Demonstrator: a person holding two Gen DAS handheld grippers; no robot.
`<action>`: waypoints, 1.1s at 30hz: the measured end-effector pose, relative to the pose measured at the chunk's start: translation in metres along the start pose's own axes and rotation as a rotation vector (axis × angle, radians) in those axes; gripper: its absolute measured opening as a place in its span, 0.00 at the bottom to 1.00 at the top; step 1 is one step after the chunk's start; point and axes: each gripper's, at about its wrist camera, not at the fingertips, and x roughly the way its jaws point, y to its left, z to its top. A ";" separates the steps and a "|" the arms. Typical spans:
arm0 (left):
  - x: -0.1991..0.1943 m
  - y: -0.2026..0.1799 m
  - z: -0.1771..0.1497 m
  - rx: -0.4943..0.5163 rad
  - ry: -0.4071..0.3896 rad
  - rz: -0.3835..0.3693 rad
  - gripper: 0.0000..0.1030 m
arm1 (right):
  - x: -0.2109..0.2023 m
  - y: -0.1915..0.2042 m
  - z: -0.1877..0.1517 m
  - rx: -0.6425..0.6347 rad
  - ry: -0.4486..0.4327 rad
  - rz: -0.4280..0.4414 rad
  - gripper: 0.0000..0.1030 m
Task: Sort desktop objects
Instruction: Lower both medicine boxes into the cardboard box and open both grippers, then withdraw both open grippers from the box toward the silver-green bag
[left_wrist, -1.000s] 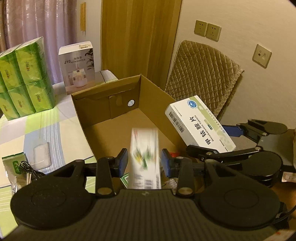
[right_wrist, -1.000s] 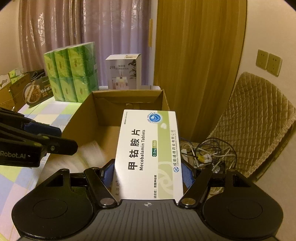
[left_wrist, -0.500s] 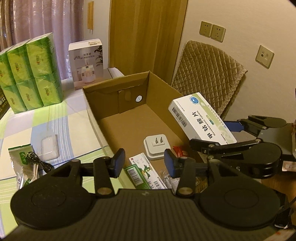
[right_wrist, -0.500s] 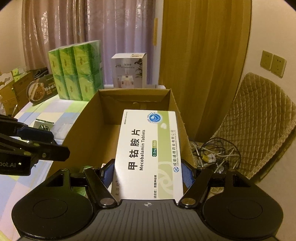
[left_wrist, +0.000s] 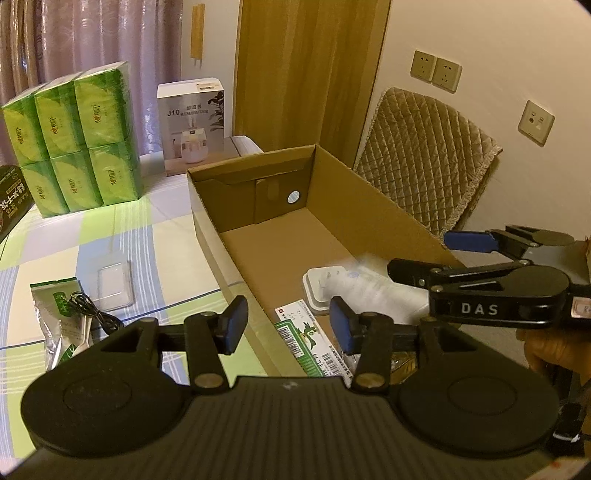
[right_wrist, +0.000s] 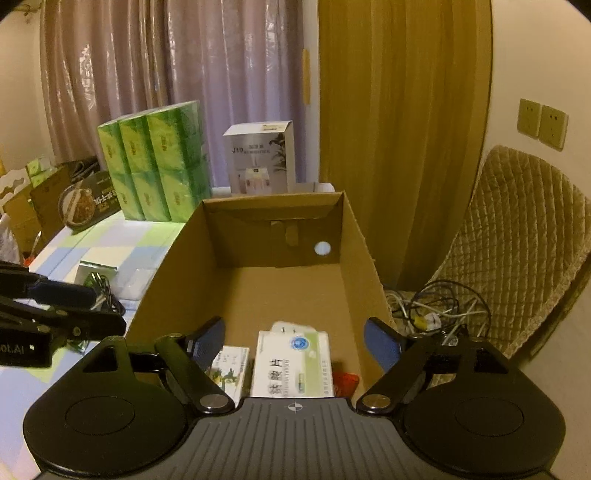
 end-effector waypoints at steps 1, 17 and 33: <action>0.000 0.001 -0.001 -0.001 0.000 0.001 0.44 | -0.001 0.000 -0.001 -0.001 0.004 -0.002 0.78; -0.015 0.017 -0.028 -0.030 0.014 0.024 0.50 | -0.022 0.009 -0.028 0.037 0.020 0.016 0.82; -0.057 0.075 -0.091 -0.153 0.049 0.114 0.60 | -0.037 0.064 -0.040 0.008 0.034 0.099 0.87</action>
